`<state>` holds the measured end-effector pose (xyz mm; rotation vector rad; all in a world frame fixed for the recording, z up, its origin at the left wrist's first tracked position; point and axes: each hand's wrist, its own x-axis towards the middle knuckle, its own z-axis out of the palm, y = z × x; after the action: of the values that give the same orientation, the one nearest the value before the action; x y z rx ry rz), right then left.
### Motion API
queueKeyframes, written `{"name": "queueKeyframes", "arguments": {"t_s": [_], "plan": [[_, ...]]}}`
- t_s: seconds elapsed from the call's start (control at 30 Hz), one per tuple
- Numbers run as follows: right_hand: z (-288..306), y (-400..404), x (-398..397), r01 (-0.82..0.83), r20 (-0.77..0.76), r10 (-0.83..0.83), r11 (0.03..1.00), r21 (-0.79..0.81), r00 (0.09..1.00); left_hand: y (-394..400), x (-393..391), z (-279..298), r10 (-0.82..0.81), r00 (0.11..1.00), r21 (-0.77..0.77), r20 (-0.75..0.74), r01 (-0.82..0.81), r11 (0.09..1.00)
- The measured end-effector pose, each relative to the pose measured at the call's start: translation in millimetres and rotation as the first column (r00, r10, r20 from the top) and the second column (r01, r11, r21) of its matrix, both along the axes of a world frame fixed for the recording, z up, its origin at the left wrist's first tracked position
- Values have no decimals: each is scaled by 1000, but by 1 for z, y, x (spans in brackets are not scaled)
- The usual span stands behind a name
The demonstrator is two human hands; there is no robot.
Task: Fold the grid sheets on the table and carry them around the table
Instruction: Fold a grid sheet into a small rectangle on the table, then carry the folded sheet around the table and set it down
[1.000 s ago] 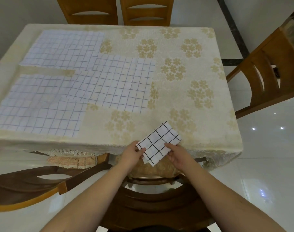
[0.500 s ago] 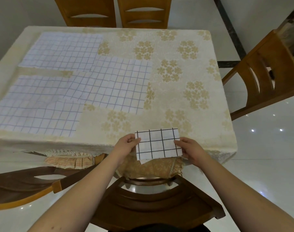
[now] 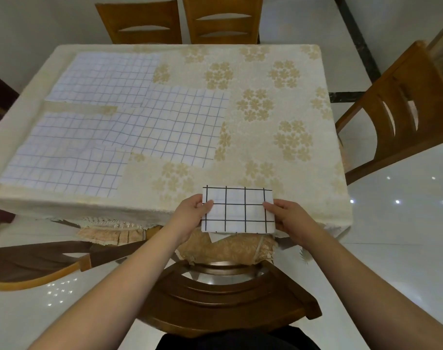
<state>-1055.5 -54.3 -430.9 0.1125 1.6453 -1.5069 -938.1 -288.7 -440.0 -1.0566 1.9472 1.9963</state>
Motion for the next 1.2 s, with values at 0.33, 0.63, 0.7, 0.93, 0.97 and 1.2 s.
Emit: {"name": "queueKeyframes", "arguments": {"t_s": [0.33,0.63,0.7,0.93,0.97,1.2], "plan": [[33,25,29,119,-168,-109,991,53,980,39,22,33,92,995,-71,-36,-95,993],[62,58,101,194,-325,-147,974,114,934,74,67,67,27,979,-237,-200,-75,969],[68,68,118,223,-331,-179,969,103,927,85,81,73,19,979,-231,-204,-67,971],[85,124,174,373,-317,-351,928,11,881,138,117,82,-41,968,-253,-246,-24,967],[85,134,181,400,-311,-380,917,2,871,148,119,83,-61,969,-257,-241,-3,966],[89,193,199,573,-367,-541,819,-27,757,215,116,93,-138,956,-275,-259,63,959]]}}
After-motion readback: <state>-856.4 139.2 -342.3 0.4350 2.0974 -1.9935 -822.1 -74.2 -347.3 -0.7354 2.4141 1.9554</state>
